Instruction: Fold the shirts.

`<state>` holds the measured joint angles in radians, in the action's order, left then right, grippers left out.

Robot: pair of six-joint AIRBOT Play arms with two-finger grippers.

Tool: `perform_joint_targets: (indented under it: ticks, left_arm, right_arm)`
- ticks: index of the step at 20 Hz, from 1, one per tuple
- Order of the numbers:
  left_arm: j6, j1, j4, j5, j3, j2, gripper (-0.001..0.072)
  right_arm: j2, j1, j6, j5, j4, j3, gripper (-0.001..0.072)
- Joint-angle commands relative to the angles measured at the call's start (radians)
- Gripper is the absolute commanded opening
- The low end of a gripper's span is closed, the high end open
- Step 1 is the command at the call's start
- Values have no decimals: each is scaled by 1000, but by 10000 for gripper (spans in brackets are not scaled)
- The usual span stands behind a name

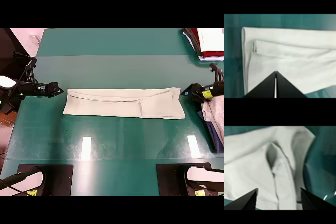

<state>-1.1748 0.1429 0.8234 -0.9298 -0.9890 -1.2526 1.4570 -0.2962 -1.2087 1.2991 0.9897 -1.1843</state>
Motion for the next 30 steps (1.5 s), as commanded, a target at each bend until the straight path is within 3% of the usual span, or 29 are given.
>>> perform_joint_targets:
  ticks: [1,8,12,15,16,17,21,26,30]
  left_arm:
    - [3,0,-13,-76,-3,-2,25]
    - [-4,0,-24,-127,-3,-2,25]
    - [-4,-3,-24,-167,-3,-1,25]
    - [-4,-80,-18,-155,-3,-2,24]
    - [-4,-126,-17,-131,-3,-2,24]
    - [-4,-181,-14,-99,-3,-2,24]
    - [-41,-365,-11,23,-55,-51,23]
    - [-52,-552,-12,17,-331,-308,23]
    - [-56,-649,-11,5,-559,-547,23]
  right_arm:
    - [56,-66,99,48,-5,47,595]
    - [234,-44,200,74,-228,6,593]
    - [253,37,236,55,-238,7,548]
    - [252,66,243,52,-238,7,252]
    - [252,65,244,69,-239,7,91]
    - [250,65,252,88,-240,7,19]
    - [163,68,224,99,-239,7,17]
    - [-31,143,93,128,-240,-10,15]
    - [-73,235,-43,233,-240,-209,15]
